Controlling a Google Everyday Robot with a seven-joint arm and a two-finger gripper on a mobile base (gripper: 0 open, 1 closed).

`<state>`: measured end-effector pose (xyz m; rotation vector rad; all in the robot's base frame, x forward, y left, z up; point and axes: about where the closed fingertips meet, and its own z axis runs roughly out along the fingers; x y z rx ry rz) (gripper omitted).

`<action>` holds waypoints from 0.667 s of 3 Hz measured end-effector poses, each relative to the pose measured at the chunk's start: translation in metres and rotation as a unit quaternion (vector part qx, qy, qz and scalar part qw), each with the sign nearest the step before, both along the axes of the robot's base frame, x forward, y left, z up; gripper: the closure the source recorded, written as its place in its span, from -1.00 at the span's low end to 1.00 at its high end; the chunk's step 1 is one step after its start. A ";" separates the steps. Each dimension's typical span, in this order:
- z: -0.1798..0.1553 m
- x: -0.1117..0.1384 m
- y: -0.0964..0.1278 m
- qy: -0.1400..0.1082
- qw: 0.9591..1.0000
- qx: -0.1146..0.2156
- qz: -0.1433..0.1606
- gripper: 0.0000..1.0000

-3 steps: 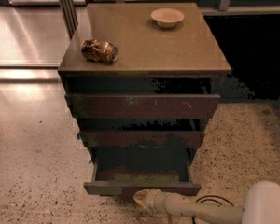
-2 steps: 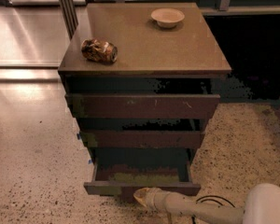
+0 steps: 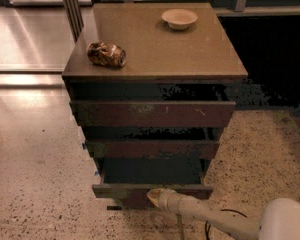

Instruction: Close bottom drawer

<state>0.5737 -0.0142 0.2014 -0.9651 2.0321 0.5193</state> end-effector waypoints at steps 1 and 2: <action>0.003 0.025 -0.013 -0.001 0.999 0.025 -0.022 1.00; 0.002 0.018 -0.007 0.017 1.000 0.027 0.002 1.00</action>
Offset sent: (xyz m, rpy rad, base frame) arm 0.0220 -0.0130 0.0025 0.0372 -0.0093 -0.0459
